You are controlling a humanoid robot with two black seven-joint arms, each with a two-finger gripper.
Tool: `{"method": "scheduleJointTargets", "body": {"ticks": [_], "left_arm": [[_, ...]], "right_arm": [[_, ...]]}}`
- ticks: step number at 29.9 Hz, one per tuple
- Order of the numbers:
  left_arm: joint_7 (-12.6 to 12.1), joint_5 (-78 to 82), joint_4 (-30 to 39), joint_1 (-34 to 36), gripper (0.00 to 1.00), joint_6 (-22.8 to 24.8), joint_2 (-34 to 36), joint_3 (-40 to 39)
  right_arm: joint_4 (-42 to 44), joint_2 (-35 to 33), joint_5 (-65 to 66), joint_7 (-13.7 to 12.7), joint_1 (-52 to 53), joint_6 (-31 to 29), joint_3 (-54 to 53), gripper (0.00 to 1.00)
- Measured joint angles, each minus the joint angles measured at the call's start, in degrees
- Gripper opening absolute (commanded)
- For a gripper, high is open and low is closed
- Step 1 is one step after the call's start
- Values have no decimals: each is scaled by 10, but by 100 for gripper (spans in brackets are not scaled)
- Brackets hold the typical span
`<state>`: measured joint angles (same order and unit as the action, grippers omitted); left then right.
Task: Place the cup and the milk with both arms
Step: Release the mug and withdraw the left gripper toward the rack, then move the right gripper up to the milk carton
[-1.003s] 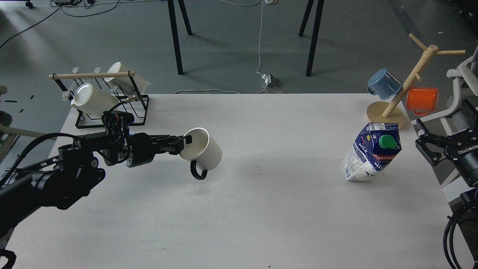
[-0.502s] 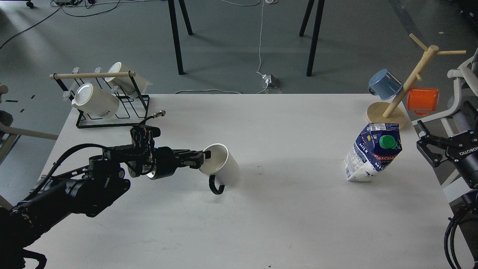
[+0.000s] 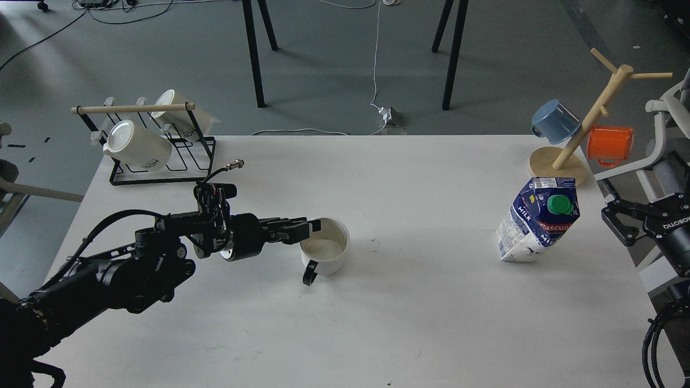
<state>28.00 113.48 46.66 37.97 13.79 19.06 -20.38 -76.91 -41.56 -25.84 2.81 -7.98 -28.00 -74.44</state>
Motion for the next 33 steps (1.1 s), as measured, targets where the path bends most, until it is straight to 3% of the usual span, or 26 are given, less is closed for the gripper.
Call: {"method": "scheduleJointTargets", "body": {"ticks": [2,6,9,18,23,29,33], "left_arm": [[0,-7,1,1,63,1,1,-1],[0,-14,5,1,84,1,7,-7],[0,-47,25,1,88,2,16,-26],[0,-354,97,-19,96,2,96,-122],[0,-502,103,-48,98,4,118,-183],[0,-528,103,-75,98,4,121,-192],[0,-528,103,-84,98,4,121,-191]], "right_arm": [[0,0,0,0,-1,0,0,99],[0,1,0,0,-2,0,0,99],[0,1,-1,0,-7,0,0,99],[4,-13,-11,-2,-117,0,-77,99],[19,7,-38,-3,-155,0,-59,99],[18,105,-48,-3,-153,0,40,99],[17,131,-47,-2,-139,0,75,99]]}}
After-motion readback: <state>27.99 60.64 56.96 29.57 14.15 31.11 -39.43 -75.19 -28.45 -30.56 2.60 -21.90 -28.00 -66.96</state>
